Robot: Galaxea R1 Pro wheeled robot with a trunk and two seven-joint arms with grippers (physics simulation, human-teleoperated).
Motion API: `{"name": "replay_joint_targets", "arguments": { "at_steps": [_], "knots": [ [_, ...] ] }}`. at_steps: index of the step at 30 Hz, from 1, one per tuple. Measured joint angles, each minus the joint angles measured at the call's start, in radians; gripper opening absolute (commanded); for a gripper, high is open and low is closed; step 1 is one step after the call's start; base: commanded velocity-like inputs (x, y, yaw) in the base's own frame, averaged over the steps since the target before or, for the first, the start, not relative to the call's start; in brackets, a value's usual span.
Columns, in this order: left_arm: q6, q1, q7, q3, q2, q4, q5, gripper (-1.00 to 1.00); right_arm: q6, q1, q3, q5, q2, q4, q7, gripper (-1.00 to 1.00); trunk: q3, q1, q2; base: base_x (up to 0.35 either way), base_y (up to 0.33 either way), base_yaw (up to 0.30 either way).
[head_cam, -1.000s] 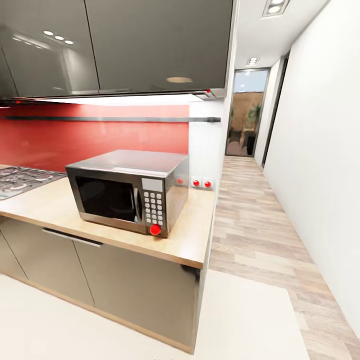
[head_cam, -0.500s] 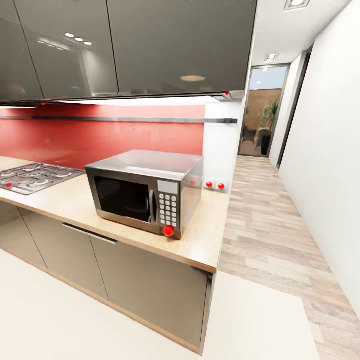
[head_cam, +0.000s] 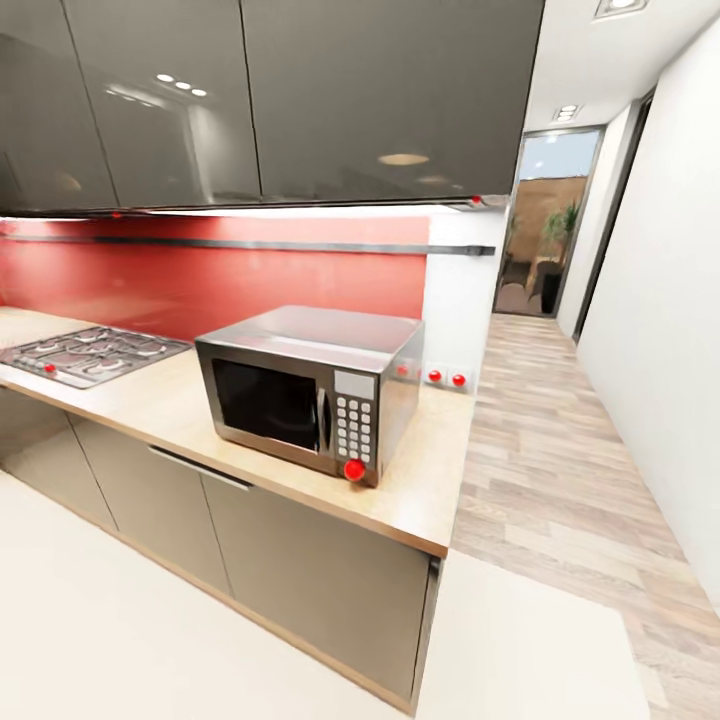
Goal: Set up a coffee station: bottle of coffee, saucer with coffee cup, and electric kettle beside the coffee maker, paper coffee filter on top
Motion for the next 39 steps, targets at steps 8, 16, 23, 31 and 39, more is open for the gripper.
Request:
{"name": "replay_joint_targets", "arguments": {
  "at_steps": [8, 16, 23, 31, 39],
  "knots": [
    [0.001, -0.004, 0.001, 0.0, 0.007, -0.002, 0.001, 1.0, 0.0, 0.0, 0.0, 0.0, -0.001, 0.0, -0.001, 1.0, 0.021, -0.031, 0.056, 0.0, 0.0, 0.275],
    [-0.002, -0.006, 0.002, 0.0, 0.002, -0.003, 0.001, 1.0, 0.0, 0.0, 0.0, 0.0, -0.002, 0.0, -0.001, 1.0, 0.041, -0.061, 0.112, 0.0, 0.0, 0.276],
    [-0.001, -0.008, 0.006, 0.165, 0.046, -0.003, 0.001, 1.0, 0.0, 0.0, 0.0, 0.0, -0.002, 0.001, -0.001, 1.0, 0.058, -0.088, 0.161, 0.0, 0.0, 0.276],
    [-0.005, -0.008, 0.003, 0.262, 0.063, -0.003, -0.007, 1.0, 0.0, 0.0, 0.0, 0.0, -0.002, 0.001, -0.001, 1.0, 0.078, -0.119, 0.217, 0.0, 0.0, 0.276],
    [-0.005, -0.008, 0.002, 0.261, 0.059, -0.003, -0.011, 1.0, 0.0, 0.0, 0.0, 0.0, -0.002, 0.0, -0.001, 1.0, 0.098, -0.15, 0.273, 0.0, 0.0, 0.275]
  ]
}}
